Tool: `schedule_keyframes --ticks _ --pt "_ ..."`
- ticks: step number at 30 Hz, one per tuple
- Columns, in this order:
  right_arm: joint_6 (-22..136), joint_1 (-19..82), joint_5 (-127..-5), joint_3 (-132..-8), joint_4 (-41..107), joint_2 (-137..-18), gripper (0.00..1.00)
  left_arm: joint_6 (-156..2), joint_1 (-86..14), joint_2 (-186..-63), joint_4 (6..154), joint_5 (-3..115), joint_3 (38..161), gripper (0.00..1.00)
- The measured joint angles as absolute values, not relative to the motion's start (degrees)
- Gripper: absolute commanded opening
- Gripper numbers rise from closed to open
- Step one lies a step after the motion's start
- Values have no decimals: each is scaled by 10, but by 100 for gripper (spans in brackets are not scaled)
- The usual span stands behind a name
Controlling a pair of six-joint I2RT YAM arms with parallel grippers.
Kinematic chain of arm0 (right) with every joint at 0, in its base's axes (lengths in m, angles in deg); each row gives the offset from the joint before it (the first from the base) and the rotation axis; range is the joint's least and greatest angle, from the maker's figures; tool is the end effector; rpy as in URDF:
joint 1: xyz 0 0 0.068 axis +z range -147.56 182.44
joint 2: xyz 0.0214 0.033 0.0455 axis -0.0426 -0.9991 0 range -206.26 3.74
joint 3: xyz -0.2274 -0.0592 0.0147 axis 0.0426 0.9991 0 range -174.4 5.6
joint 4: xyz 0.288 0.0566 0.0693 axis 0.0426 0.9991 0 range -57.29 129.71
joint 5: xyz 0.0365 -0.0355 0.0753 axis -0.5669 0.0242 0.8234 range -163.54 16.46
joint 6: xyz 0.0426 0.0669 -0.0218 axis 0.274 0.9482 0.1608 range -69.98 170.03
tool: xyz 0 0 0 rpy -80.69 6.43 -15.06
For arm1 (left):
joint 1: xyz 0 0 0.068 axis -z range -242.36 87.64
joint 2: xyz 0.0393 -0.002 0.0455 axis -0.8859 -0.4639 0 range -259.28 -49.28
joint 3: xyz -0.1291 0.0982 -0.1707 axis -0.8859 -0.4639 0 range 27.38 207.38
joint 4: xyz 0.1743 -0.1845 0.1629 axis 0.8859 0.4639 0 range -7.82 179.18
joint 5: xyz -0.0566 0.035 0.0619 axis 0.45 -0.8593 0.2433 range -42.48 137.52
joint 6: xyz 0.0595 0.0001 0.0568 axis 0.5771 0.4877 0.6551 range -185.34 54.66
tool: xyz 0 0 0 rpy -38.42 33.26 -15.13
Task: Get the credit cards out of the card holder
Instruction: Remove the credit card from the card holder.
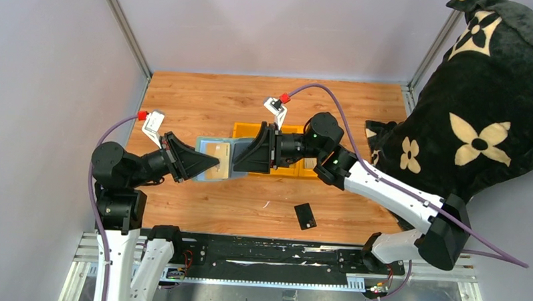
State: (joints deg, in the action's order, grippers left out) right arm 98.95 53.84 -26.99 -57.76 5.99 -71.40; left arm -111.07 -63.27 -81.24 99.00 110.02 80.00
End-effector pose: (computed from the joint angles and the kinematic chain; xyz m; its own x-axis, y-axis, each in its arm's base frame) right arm 0.1934 0.3254 0.3629 -0.6294 0.0427 -0.7759 -0.7619 -0.2302 0.6054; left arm 0.1844 -0.0606 0.3974 -0.5817 -0.3400 -0.7389 0.6605 0.3328 -0.6730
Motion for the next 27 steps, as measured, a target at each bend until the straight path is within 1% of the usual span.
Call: schedule_keyframes --ticks 6,9,16,17,19,21,23,27 --pt "1035 546 -255 -574 0 -737 46 -1126 -633 -807 973 1106 801 0" --pt "1048 550 -251 -574 -21 -745 40 -1132 -633 -807 970 1110 801 0" --pt "1087 560 -242 -574 -79 -775 19 -1140 -633 -803 964 1114 801 0" --pt "1095 560 -240 -574 -90 -781 14 -1140 -633 -803 963 1114 801 0" --pt "1110 560 -238 -574 -109 -790 5 -1141 -633 -803 962 1114 801 3" --pt "1119 560 -237 -574 -119 -794 0 -1142 -633 -803 961 1115 801 8" --pt "1125 560 -236 -572 -128 -795 0 -1144 -633 -802 960 1116 801 13" --pt "1130 560 -236 -561 -140 -792 0 -1147 -633 -802 961 1119 801 12"
